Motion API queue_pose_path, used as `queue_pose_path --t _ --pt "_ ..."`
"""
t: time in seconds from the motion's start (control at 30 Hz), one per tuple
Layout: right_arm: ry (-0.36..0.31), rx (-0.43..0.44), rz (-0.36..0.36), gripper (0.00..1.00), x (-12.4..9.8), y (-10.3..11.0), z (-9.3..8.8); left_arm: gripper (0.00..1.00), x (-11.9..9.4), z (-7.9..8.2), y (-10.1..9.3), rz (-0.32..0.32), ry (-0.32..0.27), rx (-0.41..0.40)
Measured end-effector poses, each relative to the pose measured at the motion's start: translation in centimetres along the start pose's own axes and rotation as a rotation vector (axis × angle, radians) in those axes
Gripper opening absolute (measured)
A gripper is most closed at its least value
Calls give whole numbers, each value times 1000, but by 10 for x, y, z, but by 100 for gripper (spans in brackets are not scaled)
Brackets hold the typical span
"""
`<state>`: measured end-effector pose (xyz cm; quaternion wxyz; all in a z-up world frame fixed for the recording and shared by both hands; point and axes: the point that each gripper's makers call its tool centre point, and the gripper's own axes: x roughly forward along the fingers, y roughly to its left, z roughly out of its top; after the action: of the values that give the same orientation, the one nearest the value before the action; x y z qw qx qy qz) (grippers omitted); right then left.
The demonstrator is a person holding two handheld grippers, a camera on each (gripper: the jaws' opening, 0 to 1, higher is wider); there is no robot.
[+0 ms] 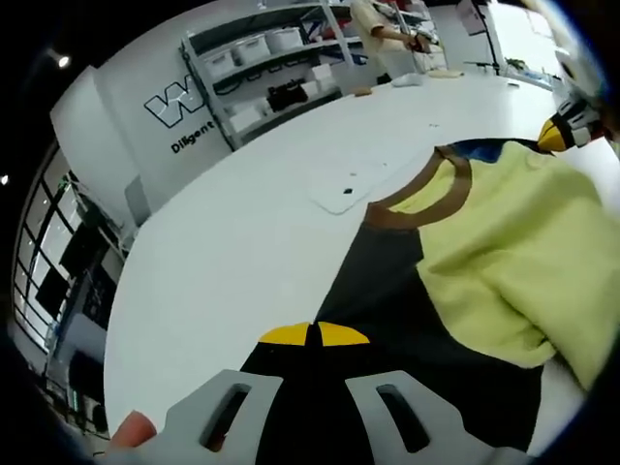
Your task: Fold the garment on the visible template until the final outline fits inside the template.
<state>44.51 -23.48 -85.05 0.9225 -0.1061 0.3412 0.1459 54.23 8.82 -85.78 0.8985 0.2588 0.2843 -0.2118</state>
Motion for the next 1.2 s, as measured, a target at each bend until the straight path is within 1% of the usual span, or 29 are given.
queue_pose_path --t 0.07,0.27,0.37,0.43,0.63,0.73,1.0,1.07,1.2 --pt "7 -2 5 0 0 1 -2 0 6 3 3 -1 -3 6" --pt "16 2 19 0 -4 6 -4 0 13 9 5 -6 -10 25" --pt "15 17 15 0 -5 1 -5 0 11 10 3 -5 -17 24" --pt "23 32 10 0 -2 -1 -10 0 10 10 2 -3 -22 30" --pt "31 16 10 0 0 4 -10 0 11 10 4 -5 -25 23" --pt "22 15 8 0 -1 3 -7 0 9 12 5 0 -31 16" --pt "23 15 8 0 -2 4 -7 0 4 19 10 8 -45 -3" --pt "20 15 8 0 -3 4 -6 0 1 20 13 19 -47 -14" --pt "20 17 10 0 -2 4 -6 0 -8 23 13 18 -57 -38"
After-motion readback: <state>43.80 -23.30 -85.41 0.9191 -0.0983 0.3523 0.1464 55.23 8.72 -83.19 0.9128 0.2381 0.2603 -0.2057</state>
